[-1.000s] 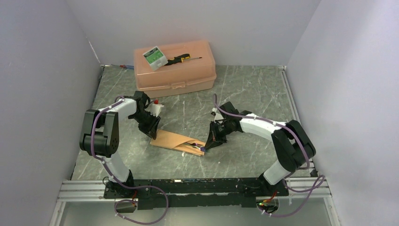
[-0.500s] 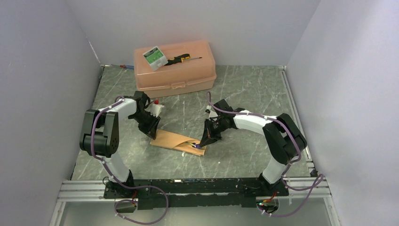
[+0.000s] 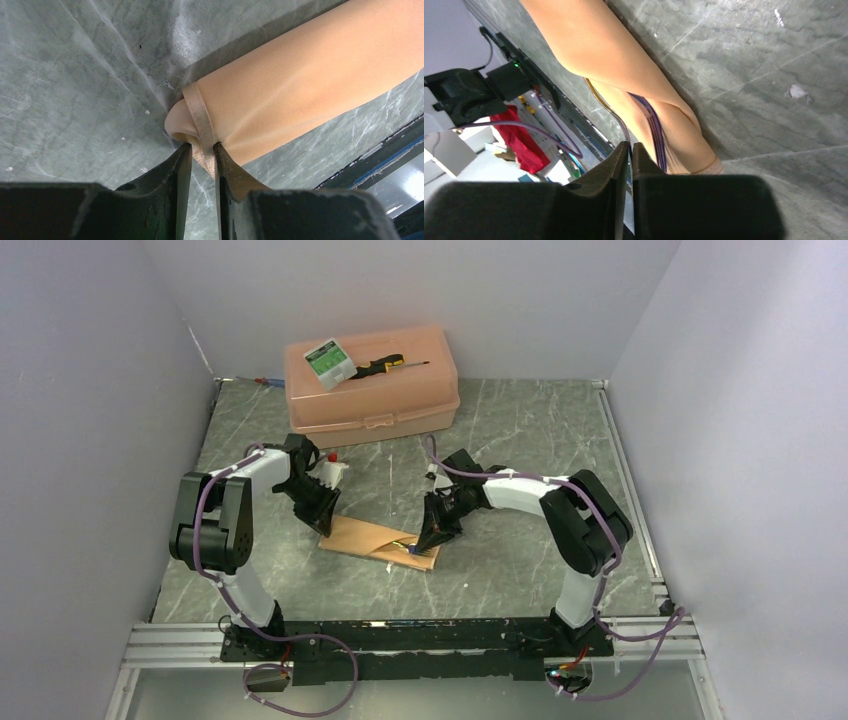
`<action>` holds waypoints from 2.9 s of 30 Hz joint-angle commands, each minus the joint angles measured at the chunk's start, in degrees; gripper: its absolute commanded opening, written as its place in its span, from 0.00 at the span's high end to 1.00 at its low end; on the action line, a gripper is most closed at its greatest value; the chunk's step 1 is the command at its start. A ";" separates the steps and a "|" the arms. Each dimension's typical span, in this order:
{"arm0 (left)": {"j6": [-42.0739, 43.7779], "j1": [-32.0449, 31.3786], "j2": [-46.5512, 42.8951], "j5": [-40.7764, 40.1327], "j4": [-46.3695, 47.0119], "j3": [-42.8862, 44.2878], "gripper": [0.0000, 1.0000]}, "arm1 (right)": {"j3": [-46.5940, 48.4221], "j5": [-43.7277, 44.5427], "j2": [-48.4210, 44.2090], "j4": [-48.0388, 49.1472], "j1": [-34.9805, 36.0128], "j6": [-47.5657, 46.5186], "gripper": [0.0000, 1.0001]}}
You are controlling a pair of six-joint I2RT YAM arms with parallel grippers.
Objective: Fold the napkin into a case and place the utensils inside
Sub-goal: Insert the fork into the folded napkin, then reset both arms
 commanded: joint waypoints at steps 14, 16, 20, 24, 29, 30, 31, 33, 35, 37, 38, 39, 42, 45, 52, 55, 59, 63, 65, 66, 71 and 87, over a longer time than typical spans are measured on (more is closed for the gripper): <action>1.31 2.33 -0.14 -0.64 -4.25 3.18 0.70 | 4.55 9.62 -6.72 -9.47 0.23 -6.70 0.38; 1.45 2.66 -0.35 -0.59 -5.36 4.22 0.69 | 4.69 10.96 -8.35 -11.42 0.19 -7.61 0.34; 1.36 3.63 -0.15 -0.27 -9.33 7.44 0.61 | 4.84 14.69 -11.71 -14.32 0.19 -8.28 0.01; 1.16 5.52 -0.38 0.34 -14.88 12.80 0.45 | 6.15 22.47 -16.25 -15.07 -1.33 -8.57 0.00; 1.71 8.55 -2.22 1.74 -20.78 20.57 0.32 | 6.08 34.82 -22.46 -11.64 -6.40 -8.51 0.00; 1.78 9.55 -3.04 2.46 -21.10 21.81 0.14 | 5.31 38.25 -23.87 -10.14 -7.70 -8.10 0.00; 1.63 10.67 -3.83 3.14 -20.98 22.84 0.07 | 4.09 44.24 -25.60 -8.15 -9.10 -7.38 0.00; 1.11 13.33 -5.24 5.11 -19.67 24.25 0.05 | 0.75 53.60 -28.58 -4.29 -12.29 -5.08 0.00; 0.14 17.56 -6.70 7.73 -15.94 23.81 0.05 | -5.39 60.99 -31.31 4.64 -15.94 -4.02 0.00; -1.79 21.93 -8.36 10.47 -9.82 21.30 0.05 | -14.87 69.41 -34.65 19.81 -17.09 -9.49 0.00; -3.02 23.90 -9.62 11.97 -5.98 19.23 0.05 | -19.44 72.68 -35.38 27.17 -17.14 -13.68 0.00; -4.81 25.78 -10.72 13.18 -1.87 15.79 0.05 | -23.32 76.62 -35.64 31.58 -17.47 -17.15 0.00; -12.29 28.10 -15.56 12.13 14.95 4.08 0.05 | -25.70 82.13 -35.21 35.33 -20.80 -18.65 0.00; -13.87 28.17 -20.63 13.95 31.00 -7.92 0.05 | -30.49 84.02 -36.62 42.97 -23.64 -21.59 0.00; -20.72 28.22 -24.30 12.21 61.54 -25.67 0.05 | -39.67 79.62 -34.66 63.61 -27.78 -25.94 0.00; -23.97 28.16 -20.56 12.22 71.24 -28.65 0.05 | -41.00 77.77 -29.93 69.71 -28.28 -27.31 0.00; -27.46 28.14 -15.49 11.57 83.84 -31.78 0.05 | -42.57 75.98 -24.28 78.49 -28.84 -28.93 0.00; -30.31 28.10 -12.77 11.29 96.56 -36.00 0.05 | -44.64 68.99 -22.09 83.57 -29.78 -31.01 0.00; -29.76 27.74 -11.69 11.28 100.40 -37.59 0.05 | -46.26 66.68 -21.63 86.95 -29.88 -31.74 0.00; -29.67 27.46 -10.79 10.65 102.89 -38.78 0.05 | -46.99 66.06 -21.43 88.45 -29.88 -32.05 0.00; -24.37 22.37 -11.10 5.96 105.59 -41.47 0.05 | -45.86 61.57 -18.50 89.00 -30.24 -34.80 0.00; -21.43 16.61 -7.29 -3.04 100.41 -37.51 0.05 | -44.16 55.47 -18.89 85.55 -34.71 -31.98 0.00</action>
